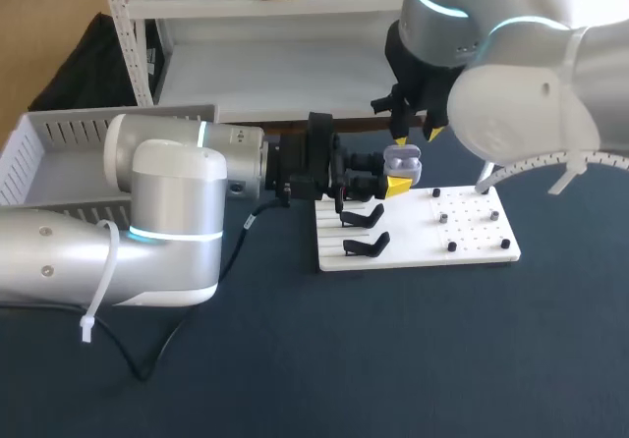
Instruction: Pick up each earbud case from the left stands, insert the matching earbuds, close the lid, and place the case in the box.
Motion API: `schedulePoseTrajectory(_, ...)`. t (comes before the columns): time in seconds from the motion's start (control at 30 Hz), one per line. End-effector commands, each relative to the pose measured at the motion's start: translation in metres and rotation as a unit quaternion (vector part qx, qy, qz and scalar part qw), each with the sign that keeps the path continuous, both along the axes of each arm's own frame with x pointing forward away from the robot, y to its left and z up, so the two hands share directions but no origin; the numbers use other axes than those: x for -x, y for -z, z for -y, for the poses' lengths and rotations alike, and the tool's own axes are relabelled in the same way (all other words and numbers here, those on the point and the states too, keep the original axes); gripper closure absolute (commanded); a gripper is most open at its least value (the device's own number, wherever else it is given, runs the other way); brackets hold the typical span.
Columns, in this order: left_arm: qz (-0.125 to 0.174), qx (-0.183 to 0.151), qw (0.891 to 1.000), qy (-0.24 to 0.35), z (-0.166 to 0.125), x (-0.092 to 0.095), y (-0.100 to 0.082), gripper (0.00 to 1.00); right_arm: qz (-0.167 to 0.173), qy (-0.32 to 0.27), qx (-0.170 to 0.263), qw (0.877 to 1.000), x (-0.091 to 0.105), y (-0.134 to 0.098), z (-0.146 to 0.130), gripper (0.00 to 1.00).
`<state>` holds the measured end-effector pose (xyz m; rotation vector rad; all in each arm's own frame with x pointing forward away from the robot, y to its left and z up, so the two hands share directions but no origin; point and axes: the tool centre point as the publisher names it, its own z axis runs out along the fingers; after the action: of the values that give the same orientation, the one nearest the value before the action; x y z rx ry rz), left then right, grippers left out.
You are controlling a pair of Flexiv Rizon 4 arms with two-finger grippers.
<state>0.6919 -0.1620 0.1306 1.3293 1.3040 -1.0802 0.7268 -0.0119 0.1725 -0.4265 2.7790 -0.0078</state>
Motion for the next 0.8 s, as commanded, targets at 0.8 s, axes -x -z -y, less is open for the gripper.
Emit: schedulePoseTrajectory(0.8, 0.000, 0.000, 1.000, -0.001, 0.000, -0.001, 0.000, 1.00, 0.034, -0.011, -0.025, 0.999, 0.037, -0.036, 0.014, 0.56)
